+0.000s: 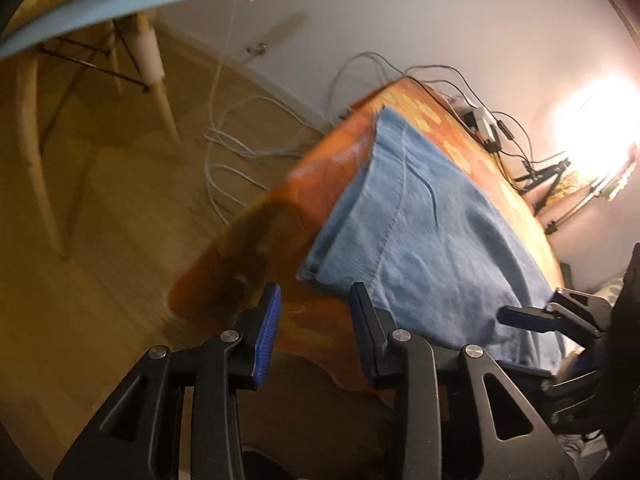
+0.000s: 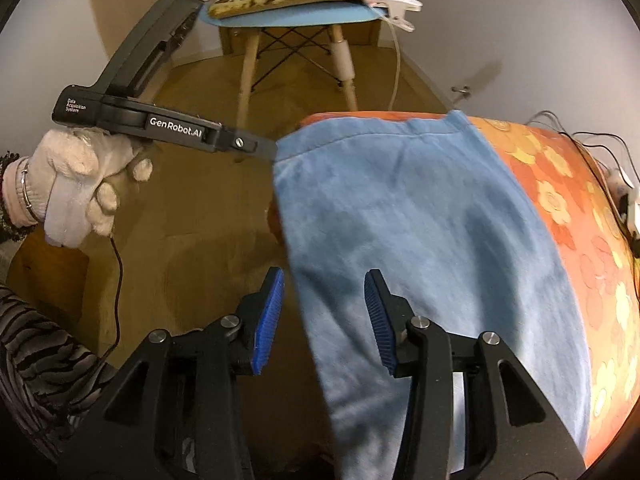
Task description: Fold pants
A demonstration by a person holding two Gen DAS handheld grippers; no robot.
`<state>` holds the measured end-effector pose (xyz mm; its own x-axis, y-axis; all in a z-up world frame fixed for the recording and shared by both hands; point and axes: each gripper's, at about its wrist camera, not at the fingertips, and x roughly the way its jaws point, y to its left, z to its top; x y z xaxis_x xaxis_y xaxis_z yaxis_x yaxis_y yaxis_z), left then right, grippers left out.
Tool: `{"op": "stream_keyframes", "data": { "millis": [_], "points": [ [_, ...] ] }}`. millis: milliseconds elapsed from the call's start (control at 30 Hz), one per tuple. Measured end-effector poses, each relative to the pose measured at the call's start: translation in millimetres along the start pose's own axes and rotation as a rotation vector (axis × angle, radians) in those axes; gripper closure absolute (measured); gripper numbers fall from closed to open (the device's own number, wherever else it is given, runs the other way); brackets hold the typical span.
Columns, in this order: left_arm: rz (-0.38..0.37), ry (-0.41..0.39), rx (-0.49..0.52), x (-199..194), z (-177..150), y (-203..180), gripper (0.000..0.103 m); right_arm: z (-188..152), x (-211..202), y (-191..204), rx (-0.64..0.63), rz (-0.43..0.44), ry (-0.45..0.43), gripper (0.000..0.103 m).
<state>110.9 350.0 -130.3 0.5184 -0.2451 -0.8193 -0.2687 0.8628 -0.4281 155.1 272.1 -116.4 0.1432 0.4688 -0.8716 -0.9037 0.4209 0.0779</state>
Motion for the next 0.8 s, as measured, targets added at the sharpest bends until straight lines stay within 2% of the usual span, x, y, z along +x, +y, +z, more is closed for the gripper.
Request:
{"op": "stream_keyframes", "data": {
  "millis": [33,100,333,400,567,800],
  "points": [
    [-0.007,0.007,0.007,2,0,-2,0.065,1,2,2,0.000,0.004,0.000,0.059],
    [-0.024,0.017,0.012,6,5,-6,0.052,2,3,4,0.001,0.011,-0.001,0.059],
    [-0.041,0.062,0.040,21,30,-9,0.051,-1,1,-6,0.039,0.012,0.003,0.059],
    [-0.062,0.078,0.042,27,33,-9,0.047,-2,2,-11,0.053,0.014,0.006,0.059],
    [-0.115,0.090,-0.007,33,37,-5,0.050,-6,2,-18,0.066,0.015,0.010,0.059],
    [-0.076,0.113,-0.027,26,36,-9,0.060,-4,-5,-35,0.107,0.018,-0.005,0.059]
  ]
}}
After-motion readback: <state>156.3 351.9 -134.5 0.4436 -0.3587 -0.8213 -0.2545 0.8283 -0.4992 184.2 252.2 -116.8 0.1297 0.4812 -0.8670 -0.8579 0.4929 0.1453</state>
